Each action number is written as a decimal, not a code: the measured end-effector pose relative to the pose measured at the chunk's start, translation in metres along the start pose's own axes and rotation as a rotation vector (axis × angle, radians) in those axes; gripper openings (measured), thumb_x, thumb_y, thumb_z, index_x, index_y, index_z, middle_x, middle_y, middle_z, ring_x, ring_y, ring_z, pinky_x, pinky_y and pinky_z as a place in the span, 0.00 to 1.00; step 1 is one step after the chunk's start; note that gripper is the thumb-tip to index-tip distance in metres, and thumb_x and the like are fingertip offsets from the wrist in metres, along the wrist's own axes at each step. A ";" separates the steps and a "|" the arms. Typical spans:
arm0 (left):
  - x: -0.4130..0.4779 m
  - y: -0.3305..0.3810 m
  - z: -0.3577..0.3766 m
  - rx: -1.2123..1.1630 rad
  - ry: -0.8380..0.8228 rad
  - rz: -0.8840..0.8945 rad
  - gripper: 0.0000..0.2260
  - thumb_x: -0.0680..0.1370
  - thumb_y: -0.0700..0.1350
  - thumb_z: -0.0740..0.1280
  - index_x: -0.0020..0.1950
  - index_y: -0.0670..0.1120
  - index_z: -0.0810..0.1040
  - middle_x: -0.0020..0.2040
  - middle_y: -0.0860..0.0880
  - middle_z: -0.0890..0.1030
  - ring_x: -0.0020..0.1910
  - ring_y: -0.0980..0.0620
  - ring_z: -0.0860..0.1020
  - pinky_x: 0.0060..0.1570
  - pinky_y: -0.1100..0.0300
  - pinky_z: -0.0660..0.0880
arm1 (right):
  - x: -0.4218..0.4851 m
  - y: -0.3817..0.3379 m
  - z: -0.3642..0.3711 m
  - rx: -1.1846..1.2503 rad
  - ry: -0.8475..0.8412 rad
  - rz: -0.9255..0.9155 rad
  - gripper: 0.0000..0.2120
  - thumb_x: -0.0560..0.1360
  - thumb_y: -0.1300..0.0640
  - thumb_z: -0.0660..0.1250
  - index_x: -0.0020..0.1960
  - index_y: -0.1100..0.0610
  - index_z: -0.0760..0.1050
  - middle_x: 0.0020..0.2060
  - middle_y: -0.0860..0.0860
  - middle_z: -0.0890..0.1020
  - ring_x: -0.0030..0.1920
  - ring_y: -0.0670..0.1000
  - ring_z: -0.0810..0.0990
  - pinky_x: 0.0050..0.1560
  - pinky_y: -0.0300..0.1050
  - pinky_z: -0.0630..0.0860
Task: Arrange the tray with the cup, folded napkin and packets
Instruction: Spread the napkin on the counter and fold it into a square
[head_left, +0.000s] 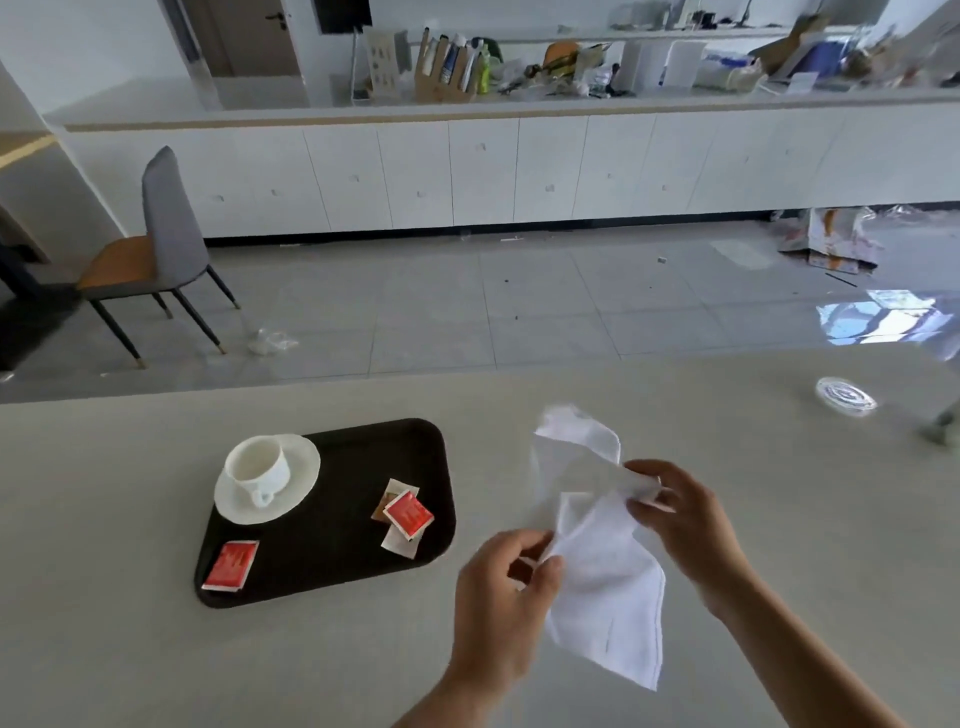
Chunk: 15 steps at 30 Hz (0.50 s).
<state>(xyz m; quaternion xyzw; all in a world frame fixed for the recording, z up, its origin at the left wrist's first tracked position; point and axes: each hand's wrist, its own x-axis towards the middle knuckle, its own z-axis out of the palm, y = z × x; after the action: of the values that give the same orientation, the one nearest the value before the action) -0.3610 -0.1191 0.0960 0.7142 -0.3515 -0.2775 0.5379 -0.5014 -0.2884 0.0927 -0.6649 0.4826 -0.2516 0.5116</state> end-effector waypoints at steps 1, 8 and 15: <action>-0.002 -0.012 0.013 0.029 -0.023 -0.074 0.08 0.73 0.42 0.72 0.49 0.52 0.84 0.41 0.55 0.84 0.40 0.56 0.81 0.44 0.55 0.79 | 0.001 0.016 -0.001 0.003 -0.021 0.067 0.23 0.71 0.71 0.70 0.54 0.44 0.80 0.44 0.51 0.86 0.40 0.47 0.83 0.39 0.39 0.77; -0.019 -0.069 0.033 -0.054 -0.296 -0.337 0.17 0.69 0.61 0.67 0.44 0.50 0.84 0.41 0.54 0.85 0.40 0.55 0.81 0.44 0.61 0.76 | -0.006 0.091 -0.019 0.124 0.102 0.289 0.15 0.71 0.65 0.69 0.50 0.47 0.84 0.42 0.47 0.87 0.48 0.49 0.85 0.51 0.45 0.78; 0.035 -0.087 0.026 -0.174 0.049 -0.689 0.19 0.77 0.61 0.63 0.47 0.45 0.77 0.46 0.42 0.78 0.44 0.41 0.80 0.37 0.45 0.82 | -0.015 0.127 -0.004 -0.128 0.113 0.487 0.17 0.77 0.54 0.68 0.63 0.60 0.75 0.47 0.51 0.81 0.45 0.53 0.79 0.47 0.47 0.73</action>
<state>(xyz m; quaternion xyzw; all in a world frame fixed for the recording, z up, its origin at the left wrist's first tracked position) -0.3427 -0.1470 0.0042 0.7488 -0.0521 -0.4544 0.4796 -0.5596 -0.2773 -0.0213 -0.5449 0.6712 -0.1269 0.4863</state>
